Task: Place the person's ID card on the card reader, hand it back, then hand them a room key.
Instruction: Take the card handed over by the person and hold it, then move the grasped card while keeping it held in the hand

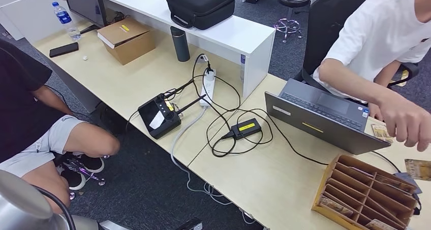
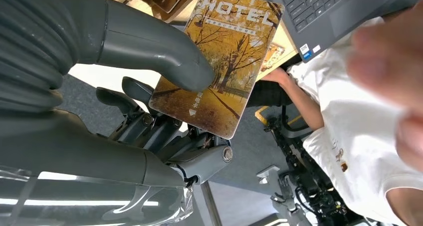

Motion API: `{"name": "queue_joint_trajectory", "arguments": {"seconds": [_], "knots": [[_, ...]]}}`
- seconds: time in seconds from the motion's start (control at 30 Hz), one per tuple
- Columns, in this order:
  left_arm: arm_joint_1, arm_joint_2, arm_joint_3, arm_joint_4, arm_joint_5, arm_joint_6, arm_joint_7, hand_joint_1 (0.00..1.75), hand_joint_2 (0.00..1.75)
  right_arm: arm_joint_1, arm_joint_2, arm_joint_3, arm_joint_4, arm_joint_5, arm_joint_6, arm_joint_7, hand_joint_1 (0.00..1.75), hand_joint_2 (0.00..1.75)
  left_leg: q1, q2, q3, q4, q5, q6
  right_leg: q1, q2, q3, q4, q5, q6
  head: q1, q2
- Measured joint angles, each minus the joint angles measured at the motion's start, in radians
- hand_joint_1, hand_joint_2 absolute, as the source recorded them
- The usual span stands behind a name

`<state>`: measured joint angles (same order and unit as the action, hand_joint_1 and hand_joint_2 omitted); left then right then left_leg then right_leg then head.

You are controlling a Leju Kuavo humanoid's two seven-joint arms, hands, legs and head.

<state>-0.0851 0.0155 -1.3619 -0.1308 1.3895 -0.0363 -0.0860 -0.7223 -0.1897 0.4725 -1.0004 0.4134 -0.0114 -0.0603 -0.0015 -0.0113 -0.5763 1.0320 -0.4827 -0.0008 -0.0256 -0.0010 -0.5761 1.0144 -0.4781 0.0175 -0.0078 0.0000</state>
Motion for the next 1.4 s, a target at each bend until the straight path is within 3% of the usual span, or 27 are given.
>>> {"name": "queue_joint_trajectory", "arguments": {"seconds": [0.4, 0.97, 1.2, 1.4], "knots": [[0.003, 0.0, 0.003, 0.0, 0.021, 0.005, 0.006, 0.0, 1.75, 0.117, -0.075, -0.055, -0.113, -0.015, -0.037, -0.018, 1.75, 1.75, 0.0, -0.001, -0.001, 0.001, 0.0, 0.0, 0.0, -0.001, 0.0, -0.001, 0.0, 0.0, 0.0, 0.0], [0.014, -0.001, 0.027, 0.0, 0.051, 0.005, 0.0, 0.0, 1.75, 0.367, -0.264, -0.313, -0.24, -0.074, -0.05, -0.078, 1.75, 1.75, 0.0, -0.001, -0.003, 0.002, -0.001, 0.001, 0.0, -0.002, -0.001, -0.001, 0.0, 0.0, 0.0, 0.0], [0.015, -0.001, 0.033, 0.0, 0.066, 0.006, -0.002, 0.0, 1.75, 0.51, -0.275, -0.41, -0.293, -0.064, -0.049, -0.113, 1.75, 1.75, 0.0, -0.002, -0.003, 0.002, -0.001, 0.0, 0.0, -0.003, -0.001, -0.001, 0.0, 0.0, 0.0, 0.0], [0.016, -0.004, 0.039, 0.0, 0.076, 0.008, -0.002, 0.0, 1.75, 0.646, -0.247, -0.457, -0.344, -0.02, -0.05, -0.143, 1.75, 1.75, 0.0, -0.002, -0.003, 0.001, -0.002, 0.0, 0.0, -0.003, -0.001, -0.001, -0.001, 0.0, 0.0, 0.0]]}}
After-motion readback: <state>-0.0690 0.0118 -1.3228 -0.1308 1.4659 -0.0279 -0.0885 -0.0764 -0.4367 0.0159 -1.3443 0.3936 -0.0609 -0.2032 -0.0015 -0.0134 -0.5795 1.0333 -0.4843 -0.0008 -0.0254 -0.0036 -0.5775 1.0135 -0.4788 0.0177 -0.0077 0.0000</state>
